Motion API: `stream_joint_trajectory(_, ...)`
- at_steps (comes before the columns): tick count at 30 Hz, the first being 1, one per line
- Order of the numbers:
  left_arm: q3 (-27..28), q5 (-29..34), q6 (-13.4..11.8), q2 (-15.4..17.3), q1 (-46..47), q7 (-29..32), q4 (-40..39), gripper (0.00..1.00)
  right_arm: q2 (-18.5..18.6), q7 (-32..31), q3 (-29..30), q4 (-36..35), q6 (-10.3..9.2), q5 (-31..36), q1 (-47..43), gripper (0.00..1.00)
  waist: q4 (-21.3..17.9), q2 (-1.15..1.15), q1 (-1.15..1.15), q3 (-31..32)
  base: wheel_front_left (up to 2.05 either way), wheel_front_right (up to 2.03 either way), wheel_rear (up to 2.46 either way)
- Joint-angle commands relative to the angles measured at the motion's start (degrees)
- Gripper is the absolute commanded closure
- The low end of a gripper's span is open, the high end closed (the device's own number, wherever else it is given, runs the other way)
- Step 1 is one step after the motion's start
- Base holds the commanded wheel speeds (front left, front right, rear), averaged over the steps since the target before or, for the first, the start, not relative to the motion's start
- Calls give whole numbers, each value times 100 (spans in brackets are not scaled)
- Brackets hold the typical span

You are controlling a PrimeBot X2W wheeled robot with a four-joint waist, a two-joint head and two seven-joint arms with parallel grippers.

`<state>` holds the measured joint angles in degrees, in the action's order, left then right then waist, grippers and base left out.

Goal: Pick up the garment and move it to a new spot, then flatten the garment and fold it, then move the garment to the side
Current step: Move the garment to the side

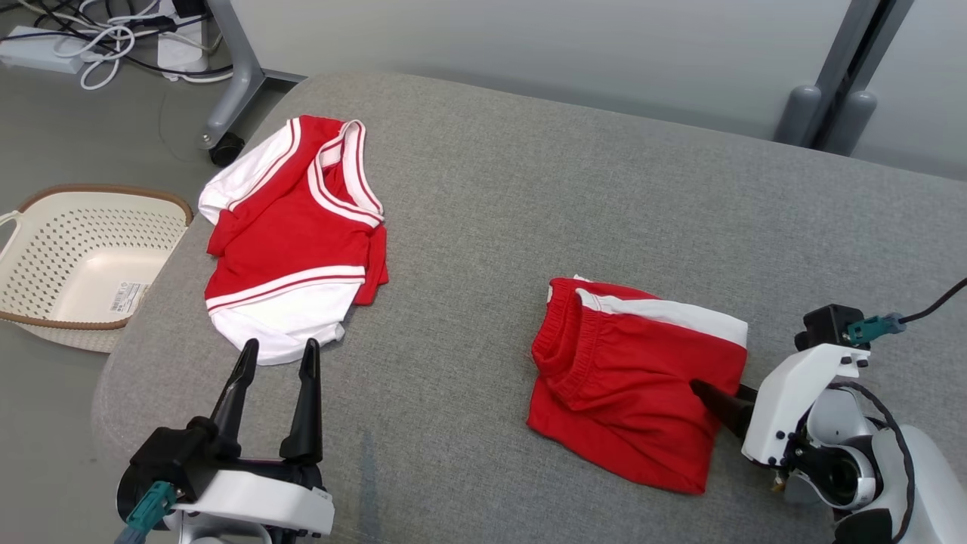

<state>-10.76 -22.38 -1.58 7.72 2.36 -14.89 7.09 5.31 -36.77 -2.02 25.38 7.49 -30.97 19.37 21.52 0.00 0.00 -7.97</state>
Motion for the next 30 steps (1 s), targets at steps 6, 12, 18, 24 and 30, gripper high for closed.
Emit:
stream_joint_trajectory(6, 60, -2, 94, -73, 171, -30, 80, 0, -170, -592, 357, 194, -1, 172, -106, 0, 92, 0, 0, -132, 0, 0, 0)
stream_joint_trajectory(12, 102, 83, 155, -147, 205, -33, 104, 0, -245, -528, 373, 78, -4, 63, -98, 100, 42, 0, 0, -192, 0, 0, 0)
stream_joint_trajectory(18, 155, 183, 250, -164, 240, -26, 138, 0, -232, -71, 195, -123, 1, -182, -61, 100, -119, 0, 0, -92, 0, 0, 0)
stream_joint_trajectory(24, 122, 282, 343, -129, 182, -26, 134, 0, -223, 276, -5, -238, 1, -350, -123, 100, -423, 0, 0, 116, 0, 0, 0)
stream_joint_trajectory(30, 37, 368, 392, -24, 196, -7, 143, 0, -138, 421, -163, -424, 2, -509, -311, 100, -1035, 0, 0, 406, 0, 0, 0)
